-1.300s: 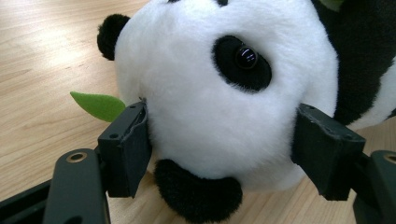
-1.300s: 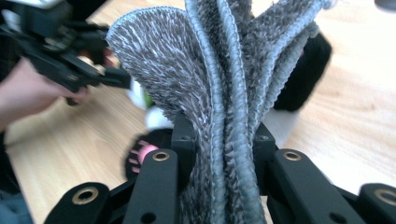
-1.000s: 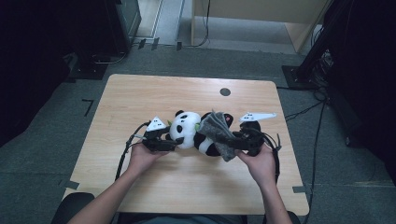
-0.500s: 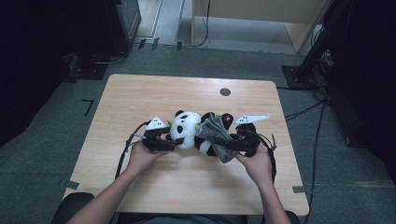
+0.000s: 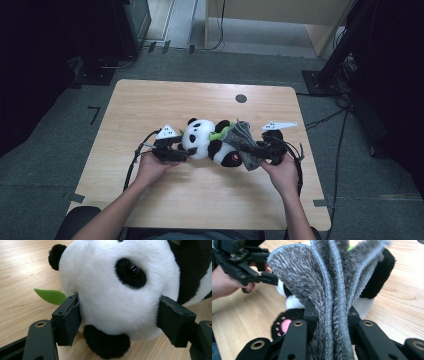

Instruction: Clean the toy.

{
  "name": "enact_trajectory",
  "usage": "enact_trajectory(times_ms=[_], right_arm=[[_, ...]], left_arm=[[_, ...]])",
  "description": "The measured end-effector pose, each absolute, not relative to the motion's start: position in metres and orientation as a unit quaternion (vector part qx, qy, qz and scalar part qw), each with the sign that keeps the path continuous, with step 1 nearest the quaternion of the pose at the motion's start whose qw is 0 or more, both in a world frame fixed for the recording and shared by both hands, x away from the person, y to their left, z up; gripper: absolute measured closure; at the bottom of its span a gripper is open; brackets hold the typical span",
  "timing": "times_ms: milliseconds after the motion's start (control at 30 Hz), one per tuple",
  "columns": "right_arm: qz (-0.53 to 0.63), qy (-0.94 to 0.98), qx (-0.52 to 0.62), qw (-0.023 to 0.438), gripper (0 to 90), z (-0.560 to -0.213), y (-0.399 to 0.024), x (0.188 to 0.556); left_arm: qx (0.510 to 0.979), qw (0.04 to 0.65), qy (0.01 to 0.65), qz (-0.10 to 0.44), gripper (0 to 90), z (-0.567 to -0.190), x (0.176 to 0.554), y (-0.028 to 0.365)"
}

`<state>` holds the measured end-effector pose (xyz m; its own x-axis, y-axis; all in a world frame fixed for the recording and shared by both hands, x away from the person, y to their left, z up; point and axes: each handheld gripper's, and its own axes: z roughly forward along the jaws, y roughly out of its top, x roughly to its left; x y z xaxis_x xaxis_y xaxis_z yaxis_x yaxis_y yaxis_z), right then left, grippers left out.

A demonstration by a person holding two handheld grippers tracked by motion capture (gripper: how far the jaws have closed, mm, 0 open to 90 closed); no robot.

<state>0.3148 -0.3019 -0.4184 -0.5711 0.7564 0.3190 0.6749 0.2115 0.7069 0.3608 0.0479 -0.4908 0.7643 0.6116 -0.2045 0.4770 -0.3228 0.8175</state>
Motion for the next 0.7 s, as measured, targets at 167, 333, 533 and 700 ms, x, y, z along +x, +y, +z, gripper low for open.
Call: enact_trajectory(times_ms=[167, 333, 533, 700], right_arm=[[0.45, 0.766, 0.454, 0.072, 72.0, -0.417, -0.302, 0.32], [0.443, 0.774, 0.446, 0.075, 72.1, -0.421, -0.293, 0.336], [0.444, 0.778, 0.44, 0.062, 72.4, -0.427, -0.292, 0.348], [0.445, 0.782, 0.434, 0.047, 72.4, -0.43, -0.297, 0.358]], left_arm=[[0.809, 0.478, 0.336, 0.07, 25.3, -0.491, 0.361, 0.048], [0.808, 0.48, 0.335, 0.067, 25.3, -0.49, 0.362, 0.049], [0.832, 0.462, 0.3, 0.064, 26.3, -0.473, 0.37, 0.054], [0.825, 0.49, 0.279, 0.047, 31.2, -0.463, 0.384, 0.066]])
